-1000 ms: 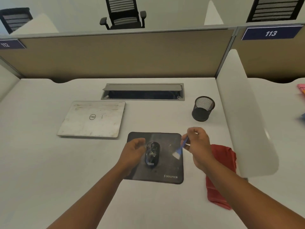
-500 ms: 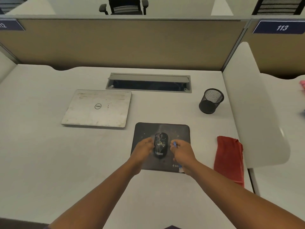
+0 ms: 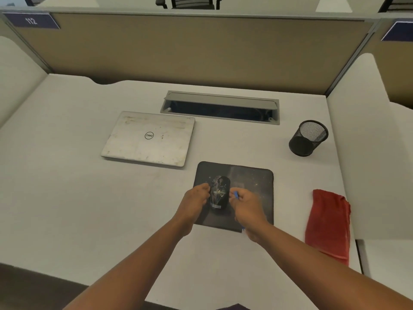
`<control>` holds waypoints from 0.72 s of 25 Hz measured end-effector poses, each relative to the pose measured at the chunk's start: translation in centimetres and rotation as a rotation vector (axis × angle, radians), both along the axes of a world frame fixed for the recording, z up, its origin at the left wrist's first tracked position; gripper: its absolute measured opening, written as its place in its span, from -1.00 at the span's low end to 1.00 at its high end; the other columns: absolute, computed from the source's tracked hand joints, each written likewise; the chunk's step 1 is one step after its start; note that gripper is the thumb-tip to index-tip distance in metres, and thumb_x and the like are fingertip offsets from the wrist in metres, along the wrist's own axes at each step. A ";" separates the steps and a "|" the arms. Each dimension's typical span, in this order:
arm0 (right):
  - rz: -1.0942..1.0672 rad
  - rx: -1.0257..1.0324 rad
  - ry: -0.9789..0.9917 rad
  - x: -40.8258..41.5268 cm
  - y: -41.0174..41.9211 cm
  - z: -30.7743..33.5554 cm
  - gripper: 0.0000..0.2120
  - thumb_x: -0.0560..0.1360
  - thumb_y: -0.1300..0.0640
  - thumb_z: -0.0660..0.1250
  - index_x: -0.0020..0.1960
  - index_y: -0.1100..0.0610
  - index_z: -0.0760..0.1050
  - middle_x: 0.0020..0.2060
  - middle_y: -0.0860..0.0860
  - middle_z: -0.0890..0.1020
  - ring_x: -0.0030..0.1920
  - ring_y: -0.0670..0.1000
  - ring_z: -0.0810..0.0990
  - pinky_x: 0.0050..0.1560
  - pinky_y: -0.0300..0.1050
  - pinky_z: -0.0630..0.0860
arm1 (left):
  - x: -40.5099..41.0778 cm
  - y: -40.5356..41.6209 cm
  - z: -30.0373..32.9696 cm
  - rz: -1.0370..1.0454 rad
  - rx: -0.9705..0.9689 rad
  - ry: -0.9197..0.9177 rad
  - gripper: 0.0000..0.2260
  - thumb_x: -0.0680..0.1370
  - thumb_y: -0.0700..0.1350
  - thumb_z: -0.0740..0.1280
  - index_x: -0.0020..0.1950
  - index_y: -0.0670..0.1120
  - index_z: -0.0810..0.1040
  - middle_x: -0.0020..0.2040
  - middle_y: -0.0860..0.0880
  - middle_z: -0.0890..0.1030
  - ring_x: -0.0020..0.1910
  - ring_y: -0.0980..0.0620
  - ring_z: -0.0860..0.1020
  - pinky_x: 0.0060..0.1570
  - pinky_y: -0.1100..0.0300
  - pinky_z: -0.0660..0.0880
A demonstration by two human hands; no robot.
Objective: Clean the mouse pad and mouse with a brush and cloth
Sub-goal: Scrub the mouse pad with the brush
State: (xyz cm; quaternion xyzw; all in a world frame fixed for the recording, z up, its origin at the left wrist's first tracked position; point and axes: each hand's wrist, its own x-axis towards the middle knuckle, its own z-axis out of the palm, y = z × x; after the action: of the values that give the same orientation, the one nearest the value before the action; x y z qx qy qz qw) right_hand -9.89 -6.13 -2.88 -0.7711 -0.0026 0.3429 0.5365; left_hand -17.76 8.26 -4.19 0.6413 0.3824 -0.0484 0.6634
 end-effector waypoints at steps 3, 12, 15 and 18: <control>0.041 0.031 0.052 -1.6 2.9 -0.1 -0.77 0.63 0.22 0.22 0.14 0.02 0.61 -0.01 -0.01 0.68 -0.20 -0.15 0.56 -0.34 -0.35 0.42 | -2.0 2.5 0.3 0.049 0.054 0.018 -0.53 0.62 -0.06 0.15 -0.29 0.45 0.60 -0.24 0.40 0.63 -0.15 0.34 0.58 -0.07 0.37 0.47; 0.262 -0.006 0.187 -6.9 12.2 -0.4 -0.74 0.65 0.16 0.20 0.24 -0.08 0.53 -0.20 -0.04 0.61 -0.40 -0.06 0.39 -0.60 -0.35 0.26 | -9.8 12.1 -0.5 0.193 0.085 0.101 -0.74 0.56 -0.09 0.23 -0.09 0.24 0.64 -0.09 0.31 0.69 0.13 0.19 0.60 0.09 0.25 0.46; 0.297 -0.027 0.211 -7.5 13.8 -0.6 -0.71 0.66 0.13 0.19 0.32 -0.12 0.48 -0.13 -0.08 0.59 -0.34 -0.03 0.42 -0.61 -0.35 0.27 | -10.5 13.5 -0.7 0.207 0.083 0.098 -0.78 0.55 -0.08 0.24 -0.02 0.23 0.59 -0.01 0.26 0.69 0.14 0.20 0.59 0.07 0.27 0.46; 0.321 -0.077 0.215 -7.6 14.5 -1.1 -0.67 0.66 0.10 0.18 0.39 -0.12 0.43 -0.02 -0.07 0.59 -0.28 -0.01 0.45 -0.58 -0.33 0.31 | -10.5 14.3 -0.9 0.192 0.088 0.094 -0.77 0.59 -0.08 0.22 0.14 0.17 0.58 0.16 0.16 0.64 0.22 0.10 0.57 0.24 0.15 0.46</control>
State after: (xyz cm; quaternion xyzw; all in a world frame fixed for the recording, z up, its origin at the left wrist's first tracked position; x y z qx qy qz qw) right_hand -17.53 8.33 -4.02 -0.7397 -0.0550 0.5042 0.4423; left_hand -28.29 22.52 -5.14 0.6273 0.4744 0.0023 0.6176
